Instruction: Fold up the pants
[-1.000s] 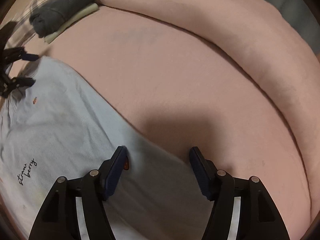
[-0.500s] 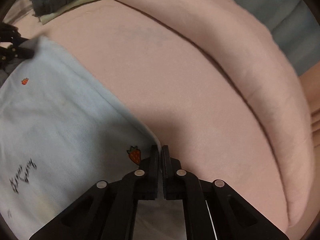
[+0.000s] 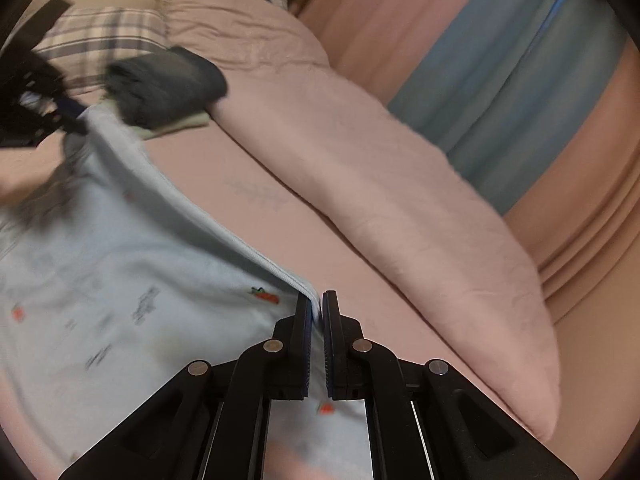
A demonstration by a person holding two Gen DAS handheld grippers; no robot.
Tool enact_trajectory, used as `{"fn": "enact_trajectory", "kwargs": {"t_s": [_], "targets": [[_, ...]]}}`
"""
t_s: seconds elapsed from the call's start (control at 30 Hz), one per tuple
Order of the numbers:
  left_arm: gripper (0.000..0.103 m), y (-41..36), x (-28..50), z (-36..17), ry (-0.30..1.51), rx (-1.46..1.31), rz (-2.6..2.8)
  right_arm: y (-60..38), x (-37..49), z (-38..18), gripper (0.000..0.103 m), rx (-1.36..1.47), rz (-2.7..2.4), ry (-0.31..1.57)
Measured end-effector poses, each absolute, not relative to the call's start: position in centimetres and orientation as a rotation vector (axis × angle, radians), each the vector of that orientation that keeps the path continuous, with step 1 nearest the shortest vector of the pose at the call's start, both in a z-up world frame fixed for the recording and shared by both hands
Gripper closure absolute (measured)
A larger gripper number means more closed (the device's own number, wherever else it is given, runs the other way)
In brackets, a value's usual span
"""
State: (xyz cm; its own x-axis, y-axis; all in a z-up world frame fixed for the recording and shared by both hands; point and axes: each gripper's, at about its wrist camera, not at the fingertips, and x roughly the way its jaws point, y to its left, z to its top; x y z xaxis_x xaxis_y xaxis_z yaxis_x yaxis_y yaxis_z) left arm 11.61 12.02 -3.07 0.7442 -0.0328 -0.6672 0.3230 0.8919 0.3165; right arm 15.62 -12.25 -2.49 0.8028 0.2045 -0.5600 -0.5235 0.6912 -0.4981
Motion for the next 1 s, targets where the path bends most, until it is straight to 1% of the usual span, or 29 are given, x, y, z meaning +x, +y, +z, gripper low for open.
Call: {"fn": "enact_trajectory", "kwargs": {"t_s": [0.13, 0.23, 0.43, 0.5, 0.6, 0.63, 0.7, 0.77, 0.83, 0.87, 0.9, 0.97, 1.0], "targets": [[0.092, 11.7, 5.5, -4.6, 0.693, 0.488, -0.221, -12.4, 9.0, -3.8, 0.099, -0.761, 0.456, 0.455], [0.092, 12.3, 2.6, -6.4, 0.709, 0.494, -0.233, -11.3, 6.2, -5.1, 0.099, -0.796, 0.481, 0.467], [0.093, 13.8, -0.1, -9.6, 0.772, 0.41, -0.232, -8.9, 2.6, -8.6, 0.1, -0.858, 0.564, 0.523], [0.095, 13.7, -0.7, -11.0, 0.793, 0.425, -0.22, -8.3, 1.5, -10.7, 0.1, -0.903, 0.586, 0.543], [0.095, 13.3, -0.7, -13.0, 0.835, 0.451, -0.221, -7.9, 1.3, -12.9, 0.1, -0.94, 0.602, 0.578], [0.095, 13.2, -0.8, -13.5, 0.846, 0.454, -0.217, -7.7, 1.7, -13.8, 0.1, -0.932, 0.605, 0.615], [0.091, 13.4, -0.5, -13.9, 0.85, 0.446, -0.197, -8.0, 2.5, -14.7, 0.1, -0.905, 0.618, 0.691], [0.09, 14.1, -0.4, -13.3, 0.858, 0.388, -0.19, -8.1, 2.6, -15.3, 0.098, -0.878, 0.614, 0.713], [0.084, 14.4, -1.0, -12.5, 0.85, 0.345, -0.182, -9.2, 3.1, -14.2, 0.094, -0.777, 0.638, 0.755], [0.074, 14.6, -1.4, -12.0, 0.842, 0.32, -0.183, -9.8, 3.4, -13.6, 0.092, -0.724, 0.655, 0.776], [0.062, 14.7, -1.7, -11.4, 0.831, 0.289, -0.183, -10.9, 3.9, -12.5, 0.089, -0.623, 0.682, 0.802], [0.055, 14.4, -2.4, -10.4, 0.802, 0.236, -0.195, -14.0, 5.3, -10.2, 0.075, -0.398, 0.693, 0.826], [0.055, 13.9, -2.5, -9.9, 0.795, 0.207, -0.209, -15.5, 6.2, -9.3, 0.063, -0.315, 0.674, 0.826]]}}
